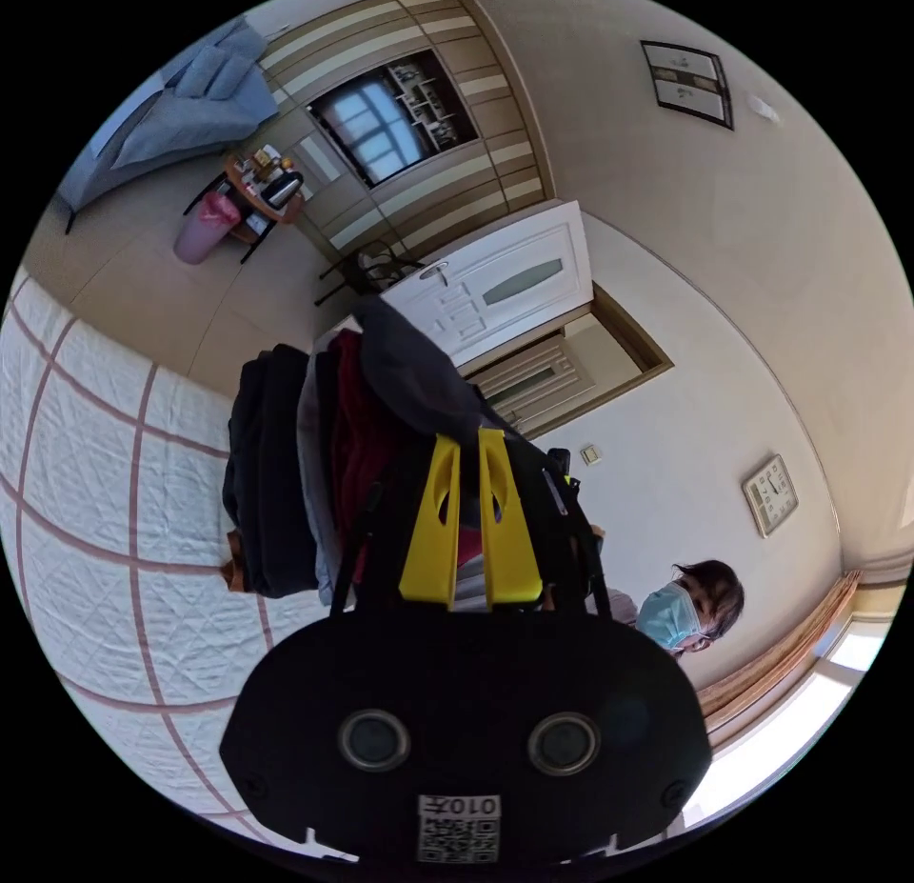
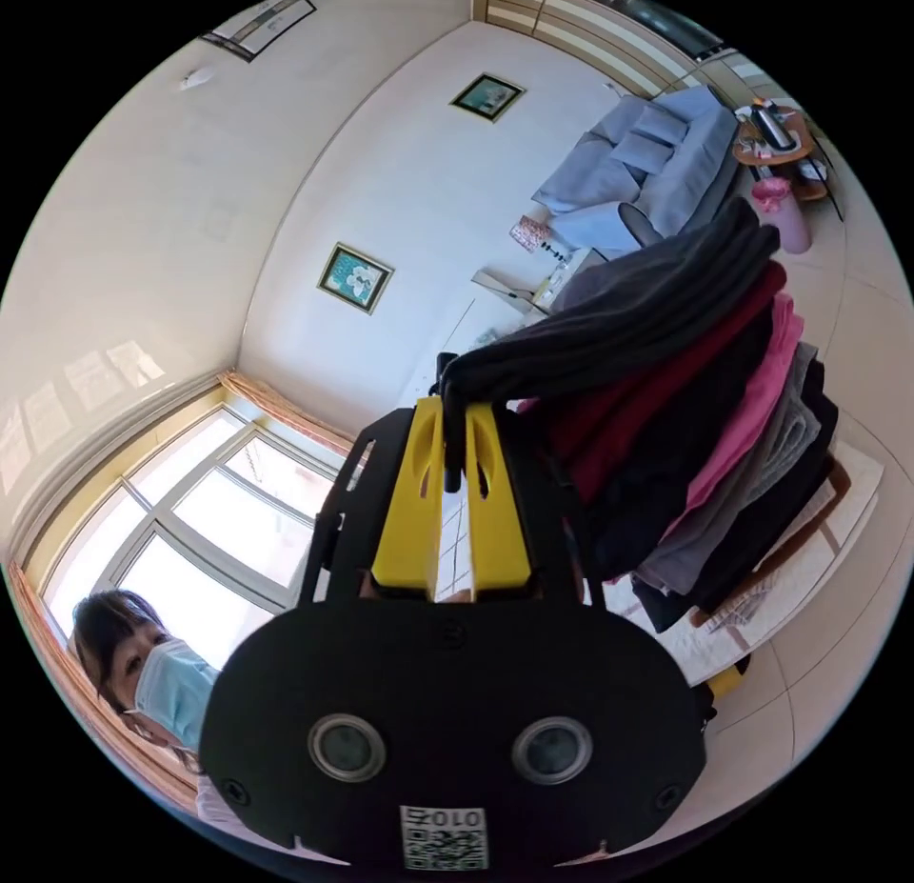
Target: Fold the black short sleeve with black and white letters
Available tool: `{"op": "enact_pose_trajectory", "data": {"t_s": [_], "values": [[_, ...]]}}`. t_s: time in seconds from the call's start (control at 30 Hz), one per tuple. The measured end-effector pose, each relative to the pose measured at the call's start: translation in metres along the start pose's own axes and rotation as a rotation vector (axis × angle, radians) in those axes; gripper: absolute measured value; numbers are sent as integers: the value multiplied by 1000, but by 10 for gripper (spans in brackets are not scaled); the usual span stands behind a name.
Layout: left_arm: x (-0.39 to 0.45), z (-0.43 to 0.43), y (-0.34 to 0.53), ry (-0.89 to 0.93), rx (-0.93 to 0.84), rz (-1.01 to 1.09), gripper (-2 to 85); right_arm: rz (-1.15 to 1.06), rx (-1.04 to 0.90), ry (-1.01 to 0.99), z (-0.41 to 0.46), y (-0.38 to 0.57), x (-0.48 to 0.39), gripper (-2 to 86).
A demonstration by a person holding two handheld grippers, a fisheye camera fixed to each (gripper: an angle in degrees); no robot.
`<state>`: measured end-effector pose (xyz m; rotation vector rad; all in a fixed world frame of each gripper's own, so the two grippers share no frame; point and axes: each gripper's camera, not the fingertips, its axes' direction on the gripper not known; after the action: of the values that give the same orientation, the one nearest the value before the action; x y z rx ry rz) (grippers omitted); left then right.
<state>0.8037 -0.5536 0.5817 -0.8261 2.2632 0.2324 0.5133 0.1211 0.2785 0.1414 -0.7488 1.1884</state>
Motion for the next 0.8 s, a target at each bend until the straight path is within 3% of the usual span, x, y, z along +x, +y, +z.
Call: {"op": "enact_pose_trajectory", "data": {"t_s": [0.23,0.37,0.5,0.6,0.73,0.8], "values": [[-46,33,10,73,-8,-47,48,-55,21,62,-19,13,-30,34],[-25,36,4,-19,-30,-6,54,-168,58,130,-30,29,-52,29],[12,9,20,-213,122,29,58,-341,147,265,-45,46,-89,24],[63,16,36,-301,193,230,55,-453,153,259,-37,50,-112,23],[112,76,40,-321,23,389,49,-605,36,353,7,34,-147,19],[122,128,43,-463,-109,373,44,-632,-34,440,32,28,-151,16]]}}
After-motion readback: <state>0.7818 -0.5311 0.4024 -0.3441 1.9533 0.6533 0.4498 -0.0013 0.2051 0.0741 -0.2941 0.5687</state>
